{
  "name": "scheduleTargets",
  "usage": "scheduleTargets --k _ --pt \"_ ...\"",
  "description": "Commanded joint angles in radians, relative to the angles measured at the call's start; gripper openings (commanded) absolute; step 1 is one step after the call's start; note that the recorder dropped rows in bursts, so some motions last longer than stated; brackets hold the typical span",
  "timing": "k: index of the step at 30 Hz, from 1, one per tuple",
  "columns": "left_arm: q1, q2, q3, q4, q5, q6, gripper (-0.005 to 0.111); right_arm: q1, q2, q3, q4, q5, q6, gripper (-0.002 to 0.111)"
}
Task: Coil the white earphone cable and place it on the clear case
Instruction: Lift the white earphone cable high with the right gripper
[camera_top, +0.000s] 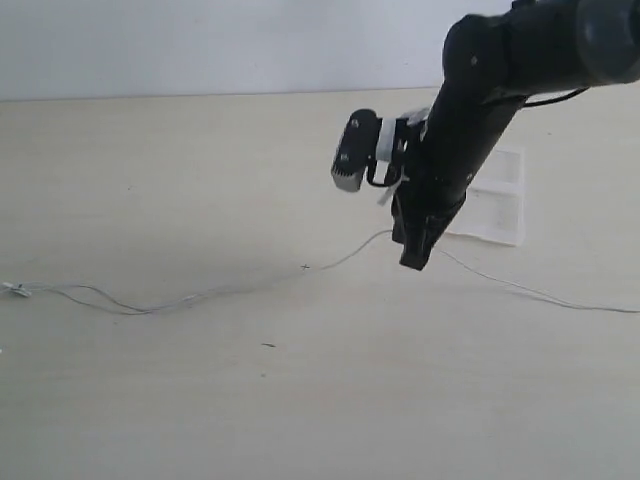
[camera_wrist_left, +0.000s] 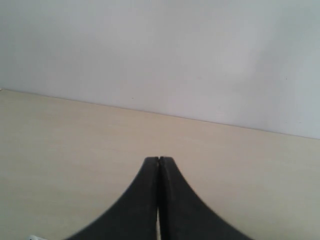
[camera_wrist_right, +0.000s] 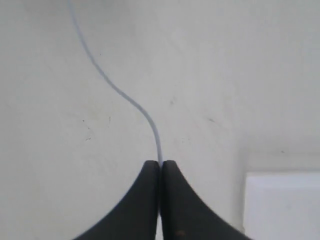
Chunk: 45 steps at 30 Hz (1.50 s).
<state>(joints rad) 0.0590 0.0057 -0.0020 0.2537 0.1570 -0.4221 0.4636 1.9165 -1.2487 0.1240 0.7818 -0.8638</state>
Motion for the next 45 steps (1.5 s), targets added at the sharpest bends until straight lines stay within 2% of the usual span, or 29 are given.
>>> scheduleTargets --k 1,10,13,16,23,34,45 --pt "0.001 -0.006 0.002 0.004 -0.001 0.0 0.0 0.001 -0.162 -0.028 -0.001 0.071 0.126 0.0" --pt "0.001 -0.006 0.002 0.004 -0.001 0.0 0.0 0.001 -0.422 -0.275 -0.003 0.349 0.329 0.0" --pt "0.001 -0.006 0.002 0.004 -0.001 0.0 0.0 0.023 -0.482 -0.348 -0.026 0.356 0.373 0.0" --pt "0.001 -0.006 0.002 0.004 -0.001 0.0 0.0 0.089 -0.518 -0.413 -0.111 0.359 0.465 0.0" --pt "0.001 -0.006 0.002 0.004 -0.001 0.0 0.0 0.212 -0.519 -0.561 -0.176 0.439 0.604 0.0" --pt "0.001 -0.006 0.002 0.004 -0.001 0.0 0.0 0.221 -0.507 -0.887 -0.201 0.439 0.712 0.0" --pt "0.001 -0.006 0.002 0.004 -0.001 0.0 0.0 0.221 -0.529 -0.901 -0.124 0.439 0.703 0.0"
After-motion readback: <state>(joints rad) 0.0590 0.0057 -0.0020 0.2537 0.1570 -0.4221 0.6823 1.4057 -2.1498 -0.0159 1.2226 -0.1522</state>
